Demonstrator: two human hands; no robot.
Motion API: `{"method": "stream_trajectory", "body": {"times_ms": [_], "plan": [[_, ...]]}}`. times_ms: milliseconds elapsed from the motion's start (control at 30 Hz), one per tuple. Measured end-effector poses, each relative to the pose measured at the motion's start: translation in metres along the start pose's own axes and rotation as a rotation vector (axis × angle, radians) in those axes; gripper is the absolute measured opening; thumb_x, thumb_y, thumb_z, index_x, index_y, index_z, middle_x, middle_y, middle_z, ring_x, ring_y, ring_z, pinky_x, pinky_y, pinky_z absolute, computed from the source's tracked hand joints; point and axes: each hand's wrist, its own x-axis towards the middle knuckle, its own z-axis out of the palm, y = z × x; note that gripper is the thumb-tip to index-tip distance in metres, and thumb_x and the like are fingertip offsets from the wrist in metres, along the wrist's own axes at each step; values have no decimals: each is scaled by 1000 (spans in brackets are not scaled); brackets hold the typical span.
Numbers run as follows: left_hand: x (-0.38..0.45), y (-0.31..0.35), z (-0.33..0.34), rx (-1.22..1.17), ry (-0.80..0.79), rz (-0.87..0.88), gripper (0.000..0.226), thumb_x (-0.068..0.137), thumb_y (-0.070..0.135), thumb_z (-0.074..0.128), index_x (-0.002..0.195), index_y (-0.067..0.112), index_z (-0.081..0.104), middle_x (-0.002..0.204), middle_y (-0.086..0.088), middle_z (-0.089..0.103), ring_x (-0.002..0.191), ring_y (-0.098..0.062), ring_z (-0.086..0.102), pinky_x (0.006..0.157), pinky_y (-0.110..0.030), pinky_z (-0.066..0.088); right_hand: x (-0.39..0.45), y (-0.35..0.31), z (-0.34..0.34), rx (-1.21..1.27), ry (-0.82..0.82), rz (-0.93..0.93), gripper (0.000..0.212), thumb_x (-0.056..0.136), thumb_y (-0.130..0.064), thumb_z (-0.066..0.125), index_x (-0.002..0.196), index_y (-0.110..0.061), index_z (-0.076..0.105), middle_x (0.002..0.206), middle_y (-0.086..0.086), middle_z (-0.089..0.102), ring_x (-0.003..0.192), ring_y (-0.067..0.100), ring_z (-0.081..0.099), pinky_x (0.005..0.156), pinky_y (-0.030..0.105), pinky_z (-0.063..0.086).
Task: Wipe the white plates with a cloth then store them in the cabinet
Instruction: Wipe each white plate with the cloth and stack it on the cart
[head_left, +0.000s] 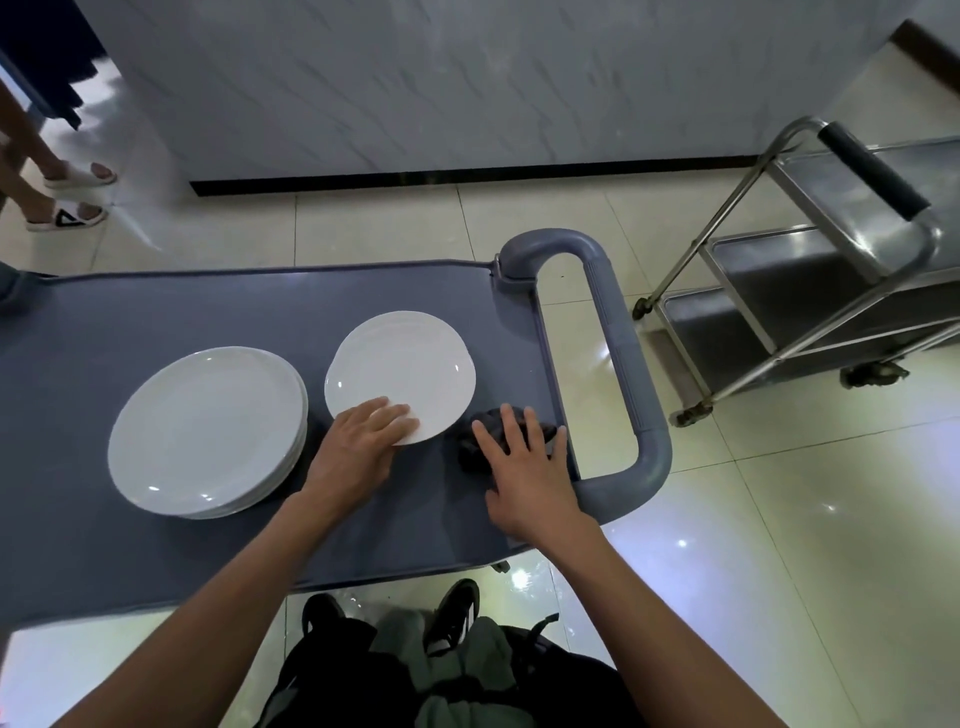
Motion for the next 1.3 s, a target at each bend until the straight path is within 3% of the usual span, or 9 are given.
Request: {"method": "stream_trajectory", "body": {"times_ms": [133,400,533,600,700,800,967,1200,1300], "plan": [[-2,-1,2,-31,0,-25,46,70,-14,73,111,9,74,121,-12,69,113,-42,62,92,-52,52,3,10,-9,-87,-103,-106,99,86,-21,65,159,-34,0,166,8,-20,150,37,-22,117,66,-12],[-3,2,3,-46,-15,-62,49,66,-13,76,110,9,75,117,-14,68,112,-40,62,89,-49,52,13,14,-6,-99,-73,-177,85,90,-14,66,157,-33,18,166,10,8,149,39,10,119,57,18],[-4,2,4,-40,-37,-78,47,69,-8,77,112,11,75,119,-13,67,114,-39,61,91,-48,50,21,9,-2,-160,-9,-177,79,85,-26,73,152,-33,31,161,11,22,146,38,20,119,65,-4],[-4,1,5,-39,-42,-85,46,71,-7,77,113,12,74,120,-12,67,115,-38,60,91,-47,50,23,7,-1,-157,5,-174,72,86,-29,72,148,-32,37,158,11,28,143,38,25,119,64,-7],[-3,2,4,-44,-57,-97,45,72,-5,77,113,13,74,121,-12,67,116,-38,59,91,-48,50,23,10,-1,-127,20,-182,66,87,-29,71,146,-31,41,153,9,36,137,37,32,120,53,13],[-1,2,1,-58,-90,-115,40,75,1,77,113,14,74,121,-10,67,116,-37,59,90,-48,51,18,13,-1,-73,76,-187,57,89,-27,66,143,-32,46,147,7,42,128,36,39,110,46,28],[1,5,-10,-101,-146,-183,41,86,32,76,125,20,70,129,-2,66,124,-29,55,99,-48,47,8,13,-2,9,166,-146,49,91,-19,58,139,-31,52,145,4,45,126,32,41,106,42,31],[-1,8,-39,-246,-1,-310,35,93,23,69,128,21,68,127,1,68,123,-22,58,99,-38,47,-5,11,-21,215,431,-80,45,80,-11,73,121,-25,65,129,8,59,110,35,55,90,48,45],[-3,9,-55,-274,82,-353,33,93,22,69,126,26,69,125,6,69,111,-20,62,93,-34,47,-7,1,-34,274,515,-88,46,79,-11,76,122,-24,66,127,7,59,111,33,55,91,47,47]]}}
